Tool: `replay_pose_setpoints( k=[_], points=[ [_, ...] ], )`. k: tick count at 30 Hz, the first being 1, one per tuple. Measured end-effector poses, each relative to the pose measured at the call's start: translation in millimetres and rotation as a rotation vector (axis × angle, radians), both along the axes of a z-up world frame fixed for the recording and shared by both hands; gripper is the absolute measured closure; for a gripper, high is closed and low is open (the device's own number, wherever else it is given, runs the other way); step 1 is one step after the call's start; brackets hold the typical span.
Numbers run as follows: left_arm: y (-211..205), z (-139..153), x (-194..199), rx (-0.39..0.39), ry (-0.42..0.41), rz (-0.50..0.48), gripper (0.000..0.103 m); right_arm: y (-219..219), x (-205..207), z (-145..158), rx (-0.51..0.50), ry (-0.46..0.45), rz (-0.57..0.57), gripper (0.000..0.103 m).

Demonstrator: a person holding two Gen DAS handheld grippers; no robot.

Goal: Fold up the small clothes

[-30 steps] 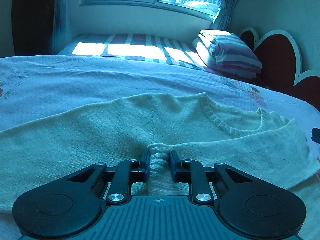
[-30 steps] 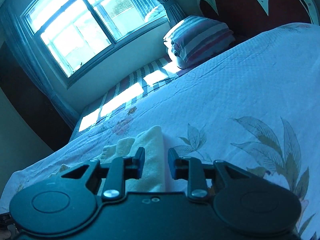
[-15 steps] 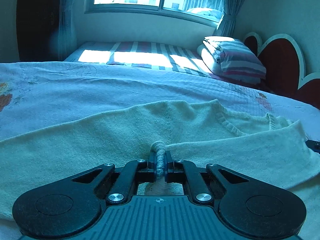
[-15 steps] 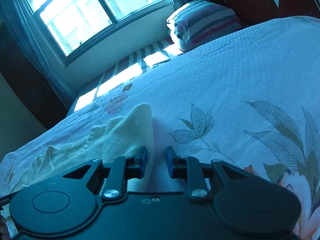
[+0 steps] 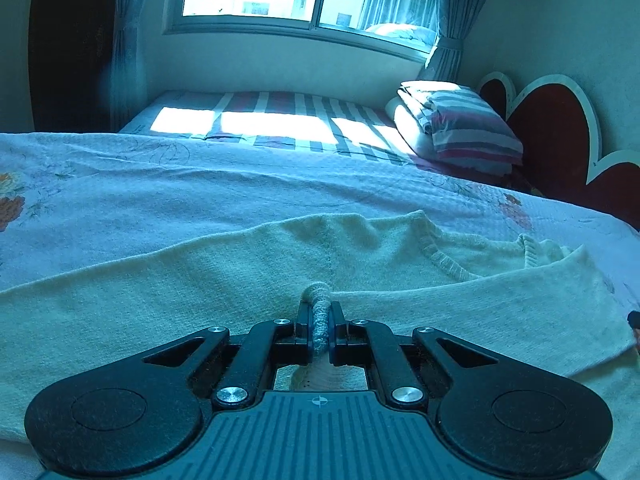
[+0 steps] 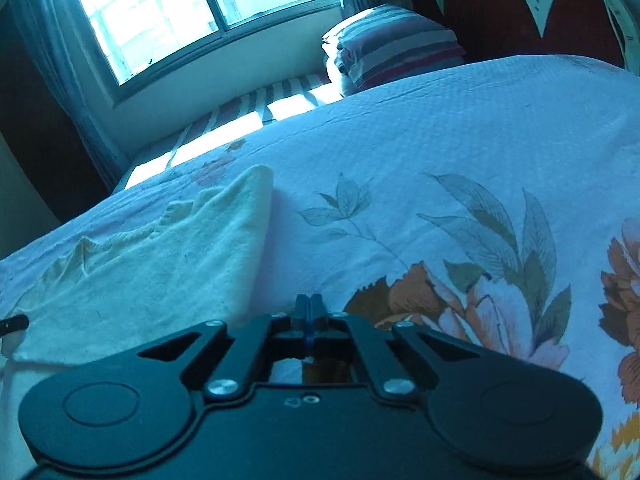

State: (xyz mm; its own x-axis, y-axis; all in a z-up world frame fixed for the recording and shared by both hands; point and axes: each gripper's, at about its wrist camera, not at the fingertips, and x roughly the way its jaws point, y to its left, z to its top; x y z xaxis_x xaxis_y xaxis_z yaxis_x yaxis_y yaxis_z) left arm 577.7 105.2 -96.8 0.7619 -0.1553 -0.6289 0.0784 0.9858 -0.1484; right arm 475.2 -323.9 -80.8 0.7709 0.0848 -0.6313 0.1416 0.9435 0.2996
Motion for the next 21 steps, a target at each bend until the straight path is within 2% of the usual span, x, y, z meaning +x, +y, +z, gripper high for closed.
replay_pose_setpoints(
  k=[2,3,4,6,8,10,11,14,18,21],
  points=[
    [-3.0,0.7,-0.7,0.013,0.004,-0.012,0.097,0.4,-0.2,11.2,0.038,-0.059,0.026,0.089],
    [-4.3,-0.4,-0.9,0.021,0.009,-0.012,0.097,0.5,0.9,13.1,0.073,-0.069,0.064,0.079],
    [-5.7,-2.6,-1.2,0.027,0.018,-0.012,0.097,3.6,2.3,13.6,0.082,-0.063,0.098,0.078],
    [-8.1,-10.0,-0.4,0.045,0.047,-0.005,0.097,13.8,0.3,6.4,0.041,-0.031,0.166,0.082],
    [-7.4,-10.7,-2.8,0.039,0.036,0.003,0.097,21.5,1.7,-8.7,-0.056,0.026,0.164,0.085],
    [-3.5,-6.4,-4.4,0.016,0.022,0.014,0.097,15.8,2.9,-8.0,0.007,0.011,0.127,0.087],
    [-2.2,-4.5,-5.4,0.012,0.004,0.016,0.097,15.5,4.2,-1.9,0.006,-0.010,0.106,0.090],
    [-3.5,-4.4,-0.1,0.024,0.008,0.013,0.096,11.1,19.0,13.8,0.037,-0.092,0.107,0.083],
    [-6.3,-9.6,7.4,0.024,0.025,0.046,0.095,11.2,62.9,19.3,0.015,-0.107,0.084,0.085],
    [-3.3,-14.6,9.7,-0.001,0.034,0.073,0.091,8.1,92.1,13.1,0.052,-0.092,0.080,0.085]
  ],
)
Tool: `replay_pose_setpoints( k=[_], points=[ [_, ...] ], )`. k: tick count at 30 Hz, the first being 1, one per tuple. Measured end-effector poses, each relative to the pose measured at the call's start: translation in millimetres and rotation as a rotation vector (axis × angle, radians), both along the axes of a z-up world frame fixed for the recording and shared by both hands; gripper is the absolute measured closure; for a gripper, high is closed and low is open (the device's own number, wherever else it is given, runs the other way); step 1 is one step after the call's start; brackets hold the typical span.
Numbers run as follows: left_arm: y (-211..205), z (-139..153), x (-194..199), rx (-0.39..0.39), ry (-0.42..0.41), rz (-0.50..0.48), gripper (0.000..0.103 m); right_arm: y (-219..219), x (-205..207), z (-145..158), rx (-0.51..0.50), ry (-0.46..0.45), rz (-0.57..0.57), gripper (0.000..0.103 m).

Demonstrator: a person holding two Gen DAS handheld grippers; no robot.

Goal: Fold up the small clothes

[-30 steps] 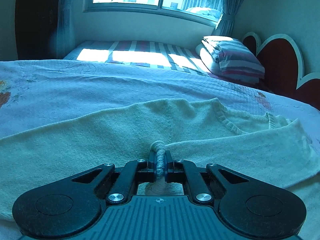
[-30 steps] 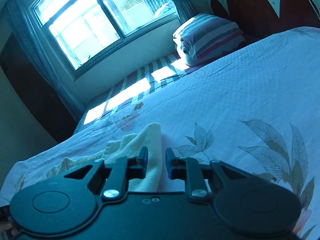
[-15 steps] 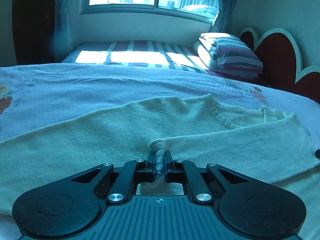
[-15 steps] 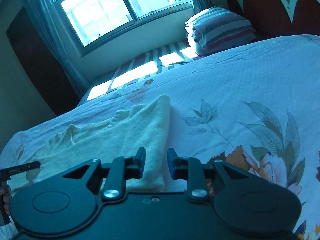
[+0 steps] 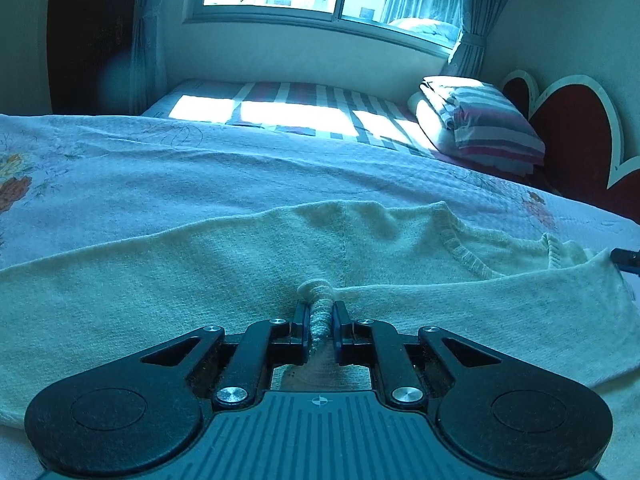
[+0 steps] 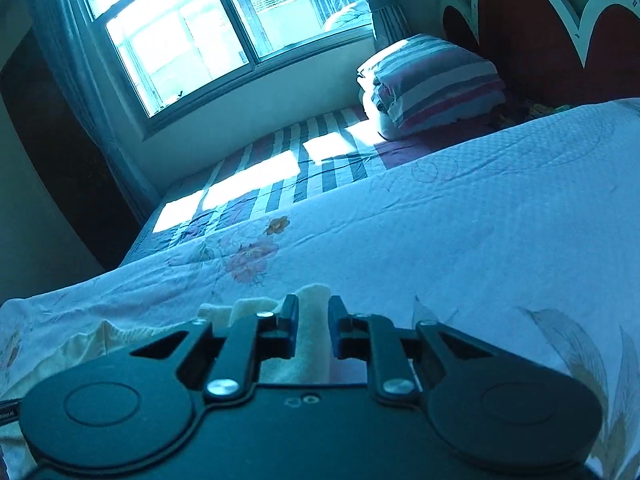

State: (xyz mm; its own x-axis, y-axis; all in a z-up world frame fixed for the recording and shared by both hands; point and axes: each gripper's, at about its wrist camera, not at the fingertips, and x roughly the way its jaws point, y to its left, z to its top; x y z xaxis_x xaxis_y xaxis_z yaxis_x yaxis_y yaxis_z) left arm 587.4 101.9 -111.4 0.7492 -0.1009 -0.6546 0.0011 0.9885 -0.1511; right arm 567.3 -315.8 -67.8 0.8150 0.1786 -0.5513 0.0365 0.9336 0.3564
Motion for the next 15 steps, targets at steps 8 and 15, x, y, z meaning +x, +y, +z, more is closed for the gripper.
replay_pose_setpoints(
  k=[8,15],
  points=[
    [0.6,0.8,-9.1,0.043,0.007,-0.011,0.075,3.5,10.3,-7.4,-0.073,0.086,-0.041,0.086],
    [-2.2,13.1,-15.2,0.106,0.004,0.001,0.045,18.6,-34.5,-18.7,-0.120,0.109,0.044,0.082]
  ],
)
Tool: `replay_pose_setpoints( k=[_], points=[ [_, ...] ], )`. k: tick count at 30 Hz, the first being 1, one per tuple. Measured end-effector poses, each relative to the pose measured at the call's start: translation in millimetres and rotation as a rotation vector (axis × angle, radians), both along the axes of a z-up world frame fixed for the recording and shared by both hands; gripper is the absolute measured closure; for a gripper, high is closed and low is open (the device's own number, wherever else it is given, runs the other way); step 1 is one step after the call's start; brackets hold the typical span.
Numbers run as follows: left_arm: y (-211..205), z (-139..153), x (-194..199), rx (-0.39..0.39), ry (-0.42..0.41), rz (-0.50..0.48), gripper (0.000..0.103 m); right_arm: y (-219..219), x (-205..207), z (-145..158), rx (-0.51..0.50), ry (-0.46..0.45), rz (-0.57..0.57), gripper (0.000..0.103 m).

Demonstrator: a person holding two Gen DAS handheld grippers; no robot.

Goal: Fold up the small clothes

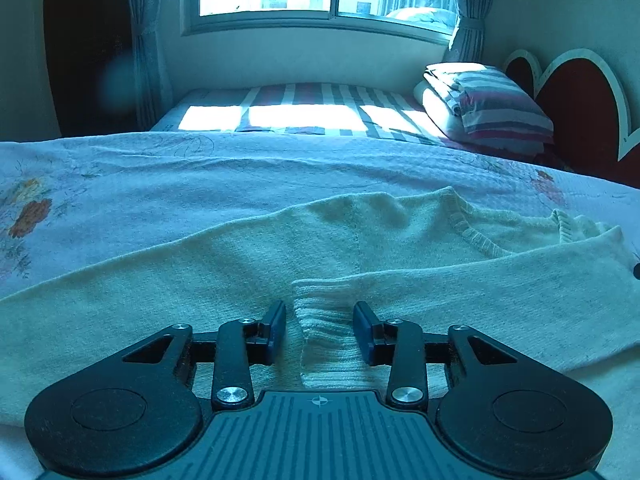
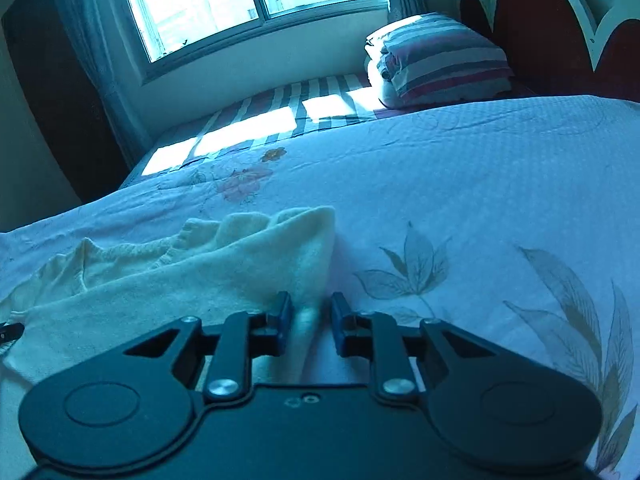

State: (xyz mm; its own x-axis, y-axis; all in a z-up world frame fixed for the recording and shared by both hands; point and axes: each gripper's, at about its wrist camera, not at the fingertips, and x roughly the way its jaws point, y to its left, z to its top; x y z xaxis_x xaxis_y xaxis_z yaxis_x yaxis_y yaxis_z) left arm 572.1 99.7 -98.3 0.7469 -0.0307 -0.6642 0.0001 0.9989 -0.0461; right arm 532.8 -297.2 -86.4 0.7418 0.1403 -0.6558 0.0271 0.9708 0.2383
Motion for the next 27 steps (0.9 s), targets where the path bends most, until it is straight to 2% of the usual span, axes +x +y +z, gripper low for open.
replay_pose_setpoints(
  k=[1,2,4,7,8,10,11,12,14,17,19,22,24,26,27],
  points=[
    [6.3,5.4,-9.0,-0.010,-0.025,0.017,0.031,-2.3,-4.2,6.9,0.026,0.002,-0.024,0.079],
    [12.1,9.3,-18.8,-0.010,-0.054,0.041,0.010,-4.0,-10.8,14.6,0.043,-0.020,-0.037,0.077],
    [31.4,16.3,-44.9,-0.011,-0.101,0.079,0.009,-6.7,-26.4,27.3,0.065,-0.075,-0.035,0.072],
    [69.9,18.3,-80.5,-0.050,-0.093,0.176,0.009,-8.3,-51.5,33.2,0.070,-0.078,-0.017,0.070],
    [80.9,17.2,-90.7,-0.063,-0.088,0.207,0.009,-8.3,-60.0,33.6,0.071,-0.080,-0.015,0.070],
    [107.3,10.5,-109.8,-0.104,-0.059,0.272,0.023,-4.8,-72.0,33.7,0.079,-0.086,0.004,0.070],
    [115.3,6.8,-114.5,-0.139,-0.043,0.283,0.033,0.2,-73.7,33.6,0.087,-0.081,0.022,0.070],
    [119.6,3.9,-115.6,-0.174,-0.026,0.281,0.045,3.5,-74.9,31.5,0.097,-0.074,0.025,0.070],
    [115.1,3.1,-111.4,-0.207,-0.031,0.248,0.055,8.6,-75.7,24.9,0.134,-0.056,-0.003,0.074],
    [93.8,4.5,-92.7,-0.249,-0.065,0.181,0.055,11.6,-85.9,18.0,0.121,-0.038,-0.099,0.081],
    [74.7,1.9,-71.0,-0.256,-0.067,0.135,0.055,11.4,-96.6,14.9,0.177,-0.049,-0.114,0.080],
    [53.6,-5.7,-41.5,-0.256,-0.035,0.083,0.055,16.7,-97.0,18.9,0.135,-0.095,-0.113,0.073],
    [39.8,-10.9,-25.4,-0.236,-0.016,0.051,0.055,19.6,-82.1,19.9,0.092,-0.090,-0.084,0.073],
    [28.1,-13.2,-15.3,-0.216,-0.005,0.031,0.055,21.9,-62.5,15.7,0.052,-0.051,-0.063,0.077],
    [23.4,-14.2,-11.1,-0.210,0.007,0.019,0.055,23.5,-54.9,12.9,0.031,-0.037,-0.045,0.088]
  ],
)
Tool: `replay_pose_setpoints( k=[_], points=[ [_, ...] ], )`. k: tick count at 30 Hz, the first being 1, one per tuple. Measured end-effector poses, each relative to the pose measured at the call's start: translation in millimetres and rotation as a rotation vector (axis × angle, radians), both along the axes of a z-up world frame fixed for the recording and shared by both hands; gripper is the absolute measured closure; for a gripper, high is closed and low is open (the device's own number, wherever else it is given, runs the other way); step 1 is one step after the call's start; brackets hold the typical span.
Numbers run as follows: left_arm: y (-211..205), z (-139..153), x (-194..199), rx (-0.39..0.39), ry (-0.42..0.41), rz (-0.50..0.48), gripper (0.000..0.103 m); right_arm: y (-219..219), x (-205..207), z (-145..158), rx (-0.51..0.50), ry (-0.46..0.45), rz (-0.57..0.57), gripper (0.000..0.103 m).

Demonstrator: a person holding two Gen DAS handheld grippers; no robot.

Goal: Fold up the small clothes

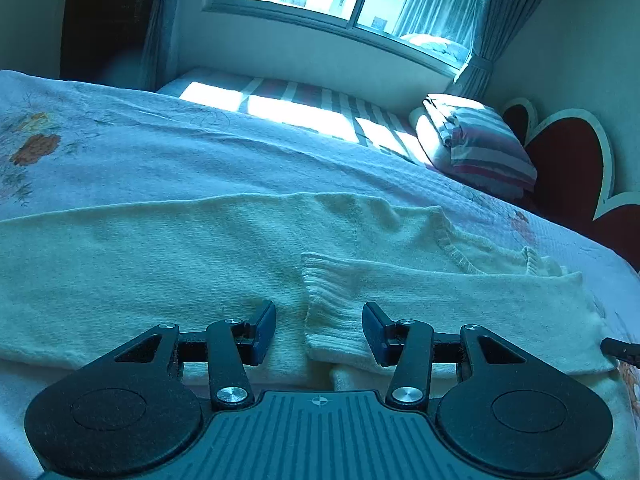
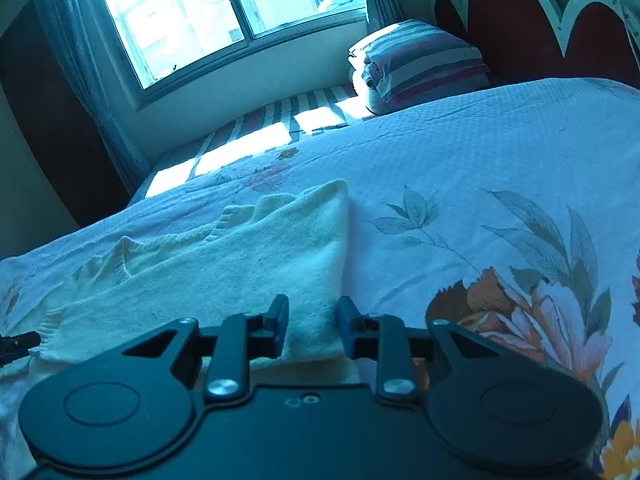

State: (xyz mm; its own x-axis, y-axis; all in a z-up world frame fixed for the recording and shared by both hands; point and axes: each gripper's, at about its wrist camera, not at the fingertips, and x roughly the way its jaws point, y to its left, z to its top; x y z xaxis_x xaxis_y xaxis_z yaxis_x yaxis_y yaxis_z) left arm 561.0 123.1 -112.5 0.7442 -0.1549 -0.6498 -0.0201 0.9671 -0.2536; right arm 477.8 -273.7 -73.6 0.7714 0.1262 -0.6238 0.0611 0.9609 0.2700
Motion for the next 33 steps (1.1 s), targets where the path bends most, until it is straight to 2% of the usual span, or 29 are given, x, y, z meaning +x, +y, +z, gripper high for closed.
replay_pose_setpoints(
  k=[1,2,3,4,6,9,11,12,14,16,17,19,20,21,22,23,24,25,27,28,30,33],
  points=[
    [-6.3,0.3,3.5,0.021,0.012,-0.013,0.056,0.8,4.8,-2.0,-0.018,0.016,0.015,0.095],
    [-10.9,1.2,5.6,0.044,0.014,-0.022,0.082,1.8,7.0,-3.6,-0.038,0.019,0.028,0.095],
    [-14.3,3.1,6.5,0.045,0.016,-0.037,0.098,1.3,6.7,-3.2,-0.046,0.014,0.033,0.096],
    [-17.3,6.1,6.8,0.043,0.011,-0.052,0.098,-0.2,5.2,-1.8,-0.049,0.011,0.028,0.096],
    [-24.1,3.5,9.3,0.101,0.024,-0.064,0.098,-8.3,-3.3,0.1,-0.015,-0.005,-0.005,0.096],
    [-25.8,6.8,5.9,0.124,0.005,-0.059,0.098,-12.8,-0.9,-12.5,-0.018,0.031,-0.018,0.095],
    [-22.1,16.4,0.7,0.122,-0.042,-0.045,0.098,-13.3,1.6,-7.4,-0.011,0.030,-0.027,0.091],
    [-20.2,18.5,1.9,0.124,-0.047,-0.040,0.098,-13.0,0.7,-0.5,-0.017,-0.004,-0.037,0.087],
    [-16.3,16.9,10.5,0.116,-0.028,-0.028,0.098,-12.5,4.8,9.7,-0.036,-0.062,-0.029,0.085],
    [-17.4,8.5,20.4,0.128,0.018,-0.021,0.098,-13.5,23.4,12.6,-0.027,-0.064,-0.032,0.085],
    [-18.6,4.1,21.1,0.134,0.012,-0.021,0.097,-13.7,34.2,12.3,-0.020,-0.062,-0.027,0.085],
    [-21.5,4.2,18.0,0.167,0.000,-0.028,0.094,-12.9,56.2,4.4,-0.032,-0.014,-0.024,0.086],
    [-21.1,7.9,15.0,0.169,0.004,-0.023,0.092,-12.0,69.0,-7.6,-0.061,0.074,-0.039,0.087],
    [-19.0,13.0,8.9,0.161,-0.003,-0.012,0.080,-13.2,69.3,-10.2,-0.056,0.059,-0.039,0.087],
    [-13.8,19.3,-2.2,0.152,-0.031,0.002,0.067,-14.0,67.2,-8.0,-0.050,0.064,-0.043,0.084],
    [-7.2,24.2,-13.8,0.147,-0.059,0.021,0.029,-13.2,57.0,-1.6,-0.048,0.052,-0.042,0.082],
    [4.6,31.2,-34.2,0.145,-0.108,0.071,0.008,-11.7,45.8,4.2,-0.054,0.023,-0.031,0.080],
    [18.5,35.6,-52.0,0.135,-0.153,0.109,0.008,-10.0,30.4,10.7,-0.063,-0.010,-0.003,0.079],
    [48.3,38.5,-78.0,0.092,-0.158,0.166,0.009,-5.6,2.1,17.6,-0.088,-0.040,0.034,0.079],
    [70.9,38.4,-91.7,0.055,-0.153,0.230,0.009,-4.7,-11.0,18.5,-0.095,-0.048,0.045,0.078],
    [116.3,34.3,-115.9,-0.034,-0.152,0.351,0.026,-5.5,-31.1,18.8,-0.089,-0.033,0.055,0.078],
    [175.9,22.0,-140.1,-0.145,-0.143,0.509,0.038,-6.9,-54.1,17.4,-0.065,-0.016,0.041,0.075]
  ],
)
